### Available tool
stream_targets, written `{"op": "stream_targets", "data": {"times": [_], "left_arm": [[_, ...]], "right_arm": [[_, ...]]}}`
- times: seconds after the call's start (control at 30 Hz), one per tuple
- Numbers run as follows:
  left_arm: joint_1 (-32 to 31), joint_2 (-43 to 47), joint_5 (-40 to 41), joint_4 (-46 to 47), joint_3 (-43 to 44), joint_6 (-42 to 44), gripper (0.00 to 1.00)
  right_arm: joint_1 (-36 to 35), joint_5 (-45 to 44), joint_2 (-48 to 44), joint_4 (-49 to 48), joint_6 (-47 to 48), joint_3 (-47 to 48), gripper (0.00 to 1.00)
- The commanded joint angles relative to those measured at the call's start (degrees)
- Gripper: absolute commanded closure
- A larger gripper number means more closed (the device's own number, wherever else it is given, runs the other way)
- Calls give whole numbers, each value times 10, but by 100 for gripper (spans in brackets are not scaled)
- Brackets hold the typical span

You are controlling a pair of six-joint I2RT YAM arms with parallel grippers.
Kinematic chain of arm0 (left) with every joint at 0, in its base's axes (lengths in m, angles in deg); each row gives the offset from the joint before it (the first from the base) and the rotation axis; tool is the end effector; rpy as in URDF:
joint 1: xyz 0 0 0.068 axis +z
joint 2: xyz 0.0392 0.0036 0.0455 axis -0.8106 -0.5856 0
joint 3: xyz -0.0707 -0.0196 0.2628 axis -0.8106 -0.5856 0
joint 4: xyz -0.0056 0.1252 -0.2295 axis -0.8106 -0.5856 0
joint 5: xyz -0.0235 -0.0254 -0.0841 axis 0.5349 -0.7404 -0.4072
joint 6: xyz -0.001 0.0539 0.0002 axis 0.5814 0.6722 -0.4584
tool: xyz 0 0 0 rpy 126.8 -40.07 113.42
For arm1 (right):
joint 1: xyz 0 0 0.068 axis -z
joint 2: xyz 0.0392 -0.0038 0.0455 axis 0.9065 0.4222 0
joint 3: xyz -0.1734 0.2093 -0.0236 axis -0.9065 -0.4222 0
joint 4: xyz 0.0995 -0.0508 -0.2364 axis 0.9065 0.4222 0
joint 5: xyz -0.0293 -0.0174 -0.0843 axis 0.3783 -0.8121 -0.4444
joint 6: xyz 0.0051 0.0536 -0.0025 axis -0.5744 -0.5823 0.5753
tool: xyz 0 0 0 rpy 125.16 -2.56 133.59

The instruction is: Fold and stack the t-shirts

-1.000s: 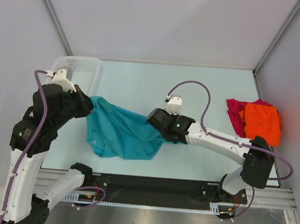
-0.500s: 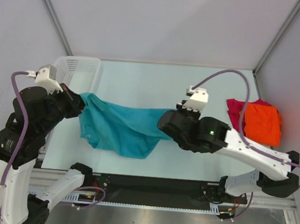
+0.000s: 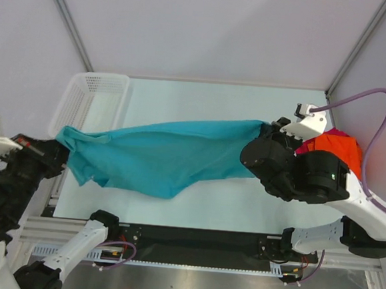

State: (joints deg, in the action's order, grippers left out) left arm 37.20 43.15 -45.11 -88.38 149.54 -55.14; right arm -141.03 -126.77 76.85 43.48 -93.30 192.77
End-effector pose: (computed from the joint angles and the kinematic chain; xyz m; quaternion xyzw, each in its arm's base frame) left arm -0.0162 0.0144 0.5163 -0.2071 0.7340 -0.1970 0.6161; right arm 0.0749 0.1570 0.4897 0.1629 0.7437 0.0903 0.6420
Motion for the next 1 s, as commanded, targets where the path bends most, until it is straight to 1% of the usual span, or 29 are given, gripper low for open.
{"op": "stream_targets", "data": {"times": [0.0,0.03,0.07,0.1,0.13,0.17,0.2,0.23,0.27,0.3,0.33,0.37,0.43,0.5,0.57,0.63,0.77,0.87,0.97], "left_arm": [[4,15,50,-17,32,-26,100],[4,17,49,-17,36,-25,100],[4,17,48,-17,36,-24,100],[4,19,46,-17,35,-24,100],[4,18,44,-17,34,-22,100],[4,18,40,-19,30,-22,100],[4,19,38,-19,30,-22,100],[4,20,36,-19,28,-24,100],[4,20,33,-19,29,-24,100],[4,18,27,-17,30,-24,100],[5,17,26,-18,30,-25,100],[3,16,23,-17,29,-25,100],[5,10,16,-17,30,-22,100],[4,5,10,-17,30,-17,100],[4,2,-3,-17,29,-11,100],[4,2,-12,-17,29,-6,100],[4,7,-23,-17,23,14,100],[4,15,-24,-17,16,21,100],[4,13,-32,-17,27,33,100]], "right_arm": [[-8,-89,-16,80,31,50,100],[-8,-93,-26,61,54,48,100],[-8,-104,-34,36,107,43,100],[-8,-108,-40,-32,149,36,100],[-12,-114,-60,-78,190,10,100],[-19,-139,-71,-195,300,-7,100],[-29,-165,-87,-294,387,-37,100],[-65,-238,-123,-456,514,-131,100],[-51,-214,-138,-734,747,-166,100],[-40,-198,-148,-760,759,-181,100],[-45,-197,-161,-799,778,-206,100],[-42,-202,-161,-815,789,-209,100],[-45,-227,-156,-797,774,-207,100],[-60,-239,-152,-740,731,-198,100],[-64,-240,-154,-701,709,-189,100],[-65,-239,-156,-699,699,-187,100],[-63,-240,-152,-635,659,-160,100],[-62,-240,-147,-623,657,-149,100],[-61,-240,-144,-616,652,-141,100]]}}
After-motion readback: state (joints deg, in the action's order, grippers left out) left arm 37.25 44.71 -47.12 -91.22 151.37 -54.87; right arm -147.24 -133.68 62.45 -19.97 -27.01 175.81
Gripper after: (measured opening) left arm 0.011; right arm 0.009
